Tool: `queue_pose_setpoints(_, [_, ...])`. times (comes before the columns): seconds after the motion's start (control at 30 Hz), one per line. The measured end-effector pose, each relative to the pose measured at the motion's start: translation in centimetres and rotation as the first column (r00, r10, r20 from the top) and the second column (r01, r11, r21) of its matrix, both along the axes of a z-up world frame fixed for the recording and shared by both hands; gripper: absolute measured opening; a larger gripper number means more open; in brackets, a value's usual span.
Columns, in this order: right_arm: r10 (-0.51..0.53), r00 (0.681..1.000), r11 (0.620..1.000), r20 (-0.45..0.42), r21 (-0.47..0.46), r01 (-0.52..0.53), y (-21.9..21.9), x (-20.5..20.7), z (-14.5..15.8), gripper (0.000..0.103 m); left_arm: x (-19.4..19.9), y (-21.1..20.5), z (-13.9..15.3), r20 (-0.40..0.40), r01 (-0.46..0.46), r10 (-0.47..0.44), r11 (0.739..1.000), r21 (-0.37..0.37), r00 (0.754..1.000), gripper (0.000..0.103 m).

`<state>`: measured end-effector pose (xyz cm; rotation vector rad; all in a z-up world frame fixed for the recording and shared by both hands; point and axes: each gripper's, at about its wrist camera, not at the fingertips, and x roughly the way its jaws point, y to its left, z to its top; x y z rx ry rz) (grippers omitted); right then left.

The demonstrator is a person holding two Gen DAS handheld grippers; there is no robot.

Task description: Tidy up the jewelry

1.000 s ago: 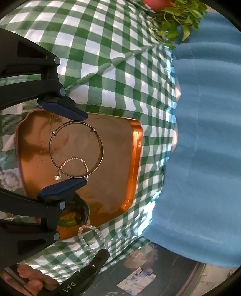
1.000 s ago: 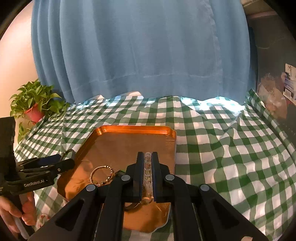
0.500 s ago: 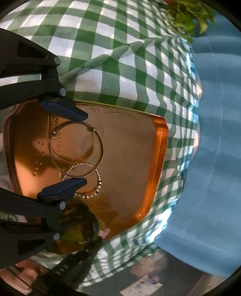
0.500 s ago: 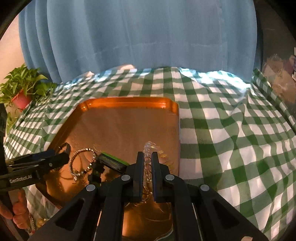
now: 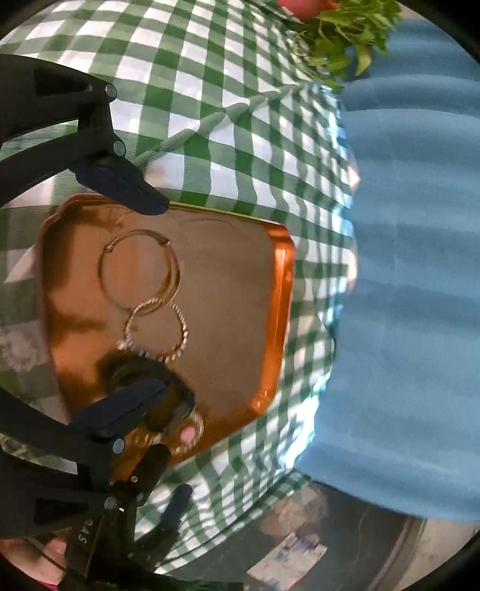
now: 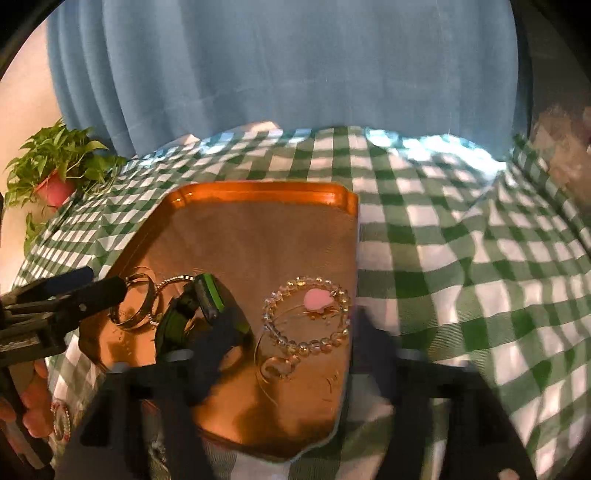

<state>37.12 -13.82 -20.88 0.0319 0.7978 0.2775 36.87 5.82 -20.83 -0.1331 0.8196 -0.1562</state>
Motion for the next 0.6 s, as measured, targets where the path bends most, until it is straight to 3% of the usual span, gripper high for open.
queue_pose_setpoints(0.17, [0.038,0.995,0.992,0.093,0.117,-0.048,-0.5,-3.1,2.8,0.1,-3.4,-0.2,1.1,0.01,0.005,-0.005,1.0,-0.005,1.0,0.09])
queue_pose_setpoints(0.33, [0.019,0.987,0.995,0.16,0.097,-0.035,-0.6,-7.5,4.8,0.102,-7.2,0.1,2.3,0.002,-0.011,0.011,0.999,-0.039,1.0,0.09])
queue_pose_setpoints(0.47, [0.034,0.979,0.993,0.199,0.101,-0.055,-1.0,-11.3,6.2,0.102,-11.3,-0.5,4.6,0.065,0.0,0.0,1.0,0.005,0.998,0.09])
queue_pose_setpoints(0.6, [0.029,0.958,1.0,0.286,-0.016,-0.025,-1.1,-16.0,8.3,0.102,-16.3,-0.8,6.9,0.094,0.012,-0.014,1.0,0.014,0.995,0.09])
